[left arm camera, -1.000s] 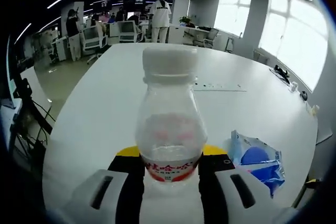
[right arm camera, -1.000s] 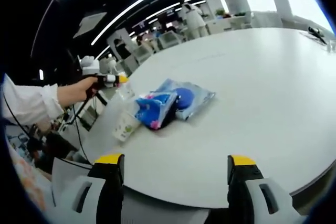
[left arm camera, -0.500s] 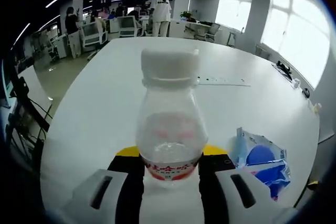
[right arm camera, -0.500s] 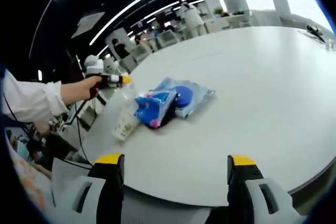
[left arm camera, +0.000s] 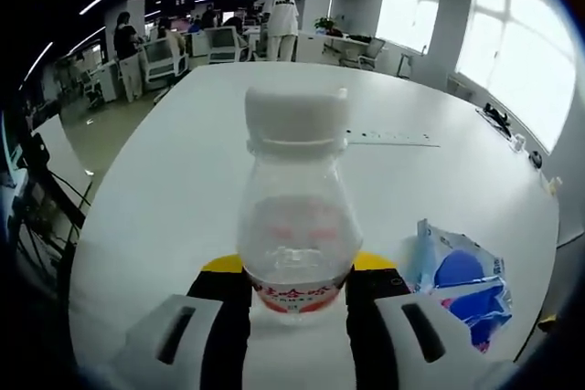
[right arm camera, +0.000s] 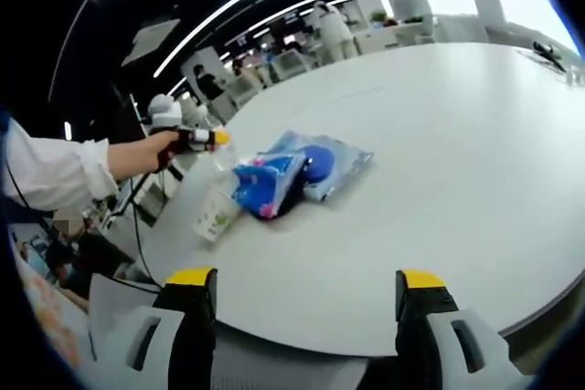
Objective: Arrange the tabletop items into an orderly group along one side of the table until the central work area is clear of visible clutter.
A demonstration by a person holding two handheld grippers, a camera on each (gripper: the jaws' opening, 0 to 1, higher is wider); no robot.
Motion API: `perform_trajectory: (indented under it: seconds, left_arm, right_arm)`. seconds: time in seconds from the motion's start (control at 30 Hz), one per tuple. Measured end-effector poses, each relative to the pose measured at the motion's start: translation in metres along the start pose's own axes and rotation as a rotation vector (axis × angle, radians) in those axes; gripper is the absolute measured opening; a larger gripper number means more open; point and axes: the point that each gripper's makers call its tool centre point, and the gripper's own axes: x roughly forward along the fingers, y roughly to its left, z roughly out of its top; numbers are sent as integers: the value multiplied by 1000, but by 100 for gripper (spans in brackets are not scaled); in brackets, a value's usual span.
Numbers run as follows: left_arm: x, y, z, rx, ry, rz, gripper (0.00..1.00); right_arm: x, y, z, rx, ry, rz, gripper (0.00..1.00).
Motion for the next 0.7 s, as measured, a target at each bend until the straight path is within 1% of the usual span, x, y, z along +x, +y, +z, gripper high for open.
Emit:
perform_trajectory:
  seconds: [0.5, 0.7]
  left_arm:
    - [-7, -3, -10, 32, 11, 5, 39]
    - [-9, -4, -13, 40, 14, -4, 40]
  right_arm:
    - [6, 6, -1, -12, 11, 24, 80]
    - [6, 7, -1, -16, 13, 28, 80]
